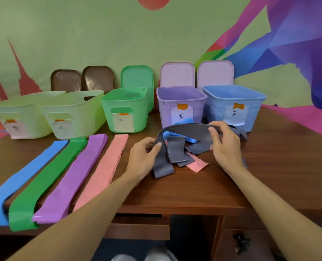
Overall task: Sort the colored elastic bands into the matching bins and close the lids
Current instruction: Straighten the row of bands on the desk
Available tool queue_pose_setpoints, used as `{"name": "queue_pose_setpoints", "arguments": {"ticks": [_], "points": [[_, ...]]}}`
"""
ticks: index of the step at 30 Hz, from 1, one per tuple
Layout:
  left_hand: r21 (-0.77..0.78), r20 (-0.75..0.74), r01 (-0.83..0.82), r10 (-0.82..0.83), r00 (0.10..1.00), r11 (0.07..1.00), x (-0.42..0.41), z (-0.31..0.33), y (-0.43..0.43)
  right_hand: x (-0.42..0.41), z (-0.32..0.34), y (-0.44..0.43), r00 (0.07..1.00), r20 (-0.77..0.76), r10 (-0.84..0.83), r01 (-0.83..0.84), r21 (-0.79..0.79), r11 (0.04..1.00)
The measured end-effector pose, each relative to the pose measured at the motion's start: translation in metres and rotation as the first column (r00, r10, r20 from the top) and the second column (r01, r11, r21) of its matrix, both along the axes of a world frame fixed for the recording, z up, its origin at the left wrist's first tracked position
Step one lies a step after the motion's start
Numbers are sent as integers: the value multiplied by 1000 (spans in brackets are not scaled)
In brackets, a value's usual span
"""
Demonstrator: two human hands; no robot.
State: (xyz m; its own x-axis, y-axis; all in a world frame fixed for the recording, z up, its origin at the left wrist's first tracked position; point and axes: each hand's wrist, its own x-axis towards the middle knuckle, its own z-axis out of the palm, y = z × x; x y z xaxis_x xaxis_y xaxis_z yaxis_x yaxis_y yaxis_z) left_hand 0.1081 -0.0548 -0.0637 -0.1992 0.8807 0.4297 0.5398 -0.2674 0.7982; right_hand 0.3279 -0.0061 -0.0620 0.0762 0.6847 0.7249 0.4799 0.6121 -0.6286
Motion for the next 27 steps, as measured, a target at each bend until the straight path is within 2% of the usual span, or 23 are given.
{"name": "queue_pose_setpoints", "arguments": {"ticks": [5, 9, 12, 15, 20, 23, 27], "points": [[21, 69, -7, 5, 998, 1000, -7, 11, -2, 0, 2, -3, 999, -32, -25, 24, -34, 999], [-108, 2, 71, -72, 997, 992, -13, 24, -9, 0, 16, 1, 985, -167, -45, 32, -81, 996], [-225, -134, 97, -130, 983, 970, -17, 34, -20, -4, 30, 4, 978, -198, -65, 40, -127, 991], [-330, -90, 145, -184, 979, 933, -20, 44, -37, -11, 43, 8, 985, -158, -67, 43, -153, 987], [-570, -9, 241, -299, 954, 785, -28, 51, -68, -25, 57, 13, 998, -60, -32, 19, -213, 977], [-622, 51, 291, -333, 942, 727, -35, 51, -83, -36, 65, 12, 999, 40, 2, 6, -206, 978], [-623, 153, 354, -335, 930, 698, -45, 49, -99, -58, 75, 10, 982, 188, 14, 15, -150, 989]]}}
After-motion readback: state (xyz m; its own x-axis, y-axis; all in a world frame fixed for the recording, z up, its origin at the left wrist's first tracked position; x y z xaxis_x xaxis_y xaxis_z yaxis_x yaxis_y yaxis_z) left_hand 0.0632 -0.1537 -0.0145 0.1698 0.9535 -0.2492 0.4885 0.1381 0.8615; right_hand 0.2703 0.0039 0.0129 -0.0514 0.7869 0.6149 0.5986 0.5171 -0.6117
